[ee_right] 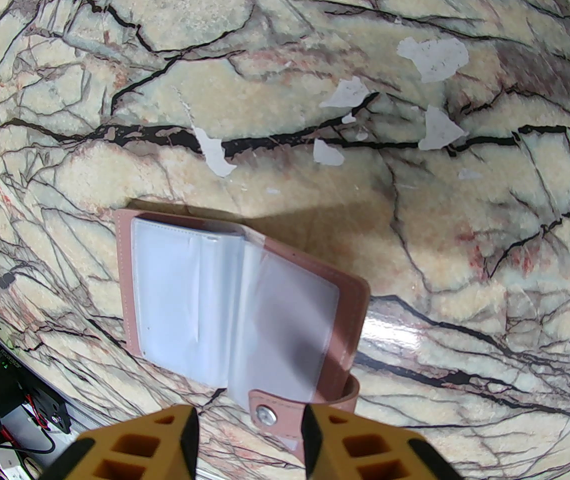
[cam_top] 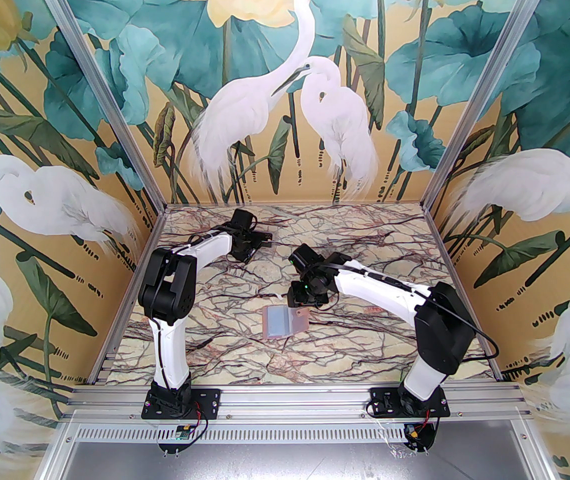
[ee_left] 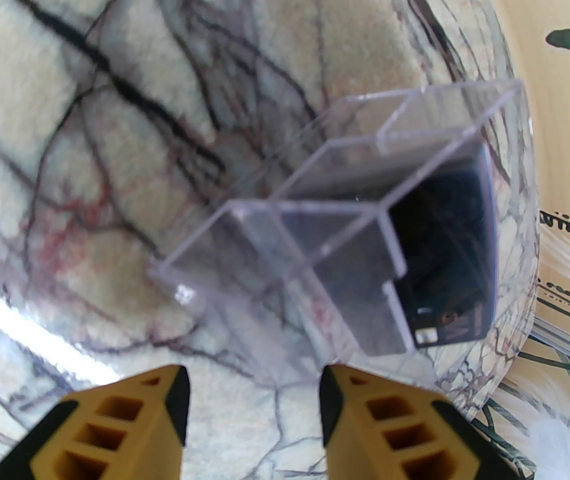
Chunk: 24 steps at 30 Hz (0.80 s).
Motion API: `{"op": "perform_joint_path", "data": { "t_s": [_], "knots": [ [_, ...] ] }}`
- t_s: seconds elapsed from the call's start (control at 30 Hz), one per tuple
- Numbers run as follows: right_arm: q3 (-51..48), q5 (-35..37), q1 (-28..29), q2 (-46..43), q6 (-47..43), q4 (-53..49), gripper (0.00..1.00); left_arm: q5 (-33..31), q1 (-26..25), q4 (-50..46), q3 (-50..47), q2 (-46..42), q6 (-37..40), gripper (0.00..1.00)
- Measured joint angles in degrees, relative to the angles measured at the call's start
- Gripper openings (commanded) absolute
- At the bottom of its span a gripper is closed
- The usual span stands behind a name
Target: Put the credit cards into the card holder
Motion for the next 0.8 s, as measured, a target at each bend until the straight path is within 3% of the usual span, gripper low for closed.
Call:
{"op": "perform_joint_path", "data": {
  "t_s": [0.8],
  "knots": [
    [-1.75, 0.00, 0.20, 0.00, 0.02, 0.02, 0.42, -0.39, -0.09, 0.39, 2.27, 3.15, 0.31, 0.51]
  ]
}}
